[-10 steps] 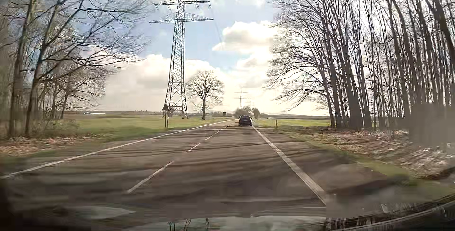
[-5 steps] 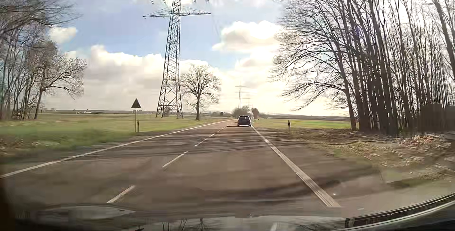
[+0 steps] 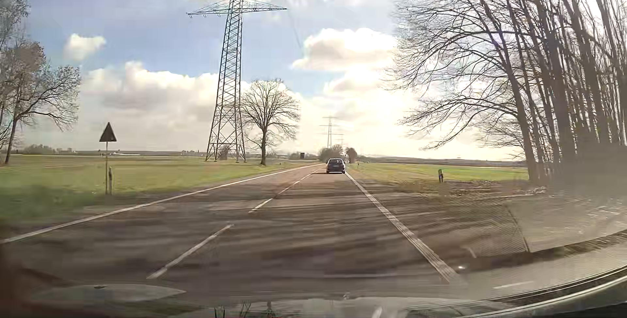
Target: Follow the waypoints while adhering to traffic rules and regulations
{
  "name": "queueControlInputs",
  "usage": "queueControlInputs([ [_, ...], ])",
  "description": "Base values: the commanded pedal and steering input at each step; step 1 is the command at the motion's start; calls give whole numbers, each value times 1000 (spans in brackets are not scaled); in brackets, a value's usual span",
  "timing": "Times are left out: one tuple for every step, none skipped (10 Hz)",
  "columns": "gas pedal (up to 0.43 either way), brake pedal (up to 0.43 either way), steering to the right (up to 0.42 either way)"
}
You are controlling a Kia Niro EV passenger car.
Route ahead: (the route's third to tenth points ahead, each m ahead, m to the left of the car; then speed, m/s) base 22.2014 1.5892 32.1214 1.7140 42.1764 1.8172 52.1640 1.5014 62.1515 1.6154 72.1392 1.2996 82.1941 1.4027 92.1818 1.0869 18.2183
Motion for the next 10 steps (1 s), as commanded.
queueControlInputs([
  [150,0,2],
  [150,0,2],
  [150,0,1],
  [150,0,2],
  [150,0,1],
  [138,0,1],
  [138,0,0],
  [138,0,0],
  [138,0,0],
  [138,0,-1],
])
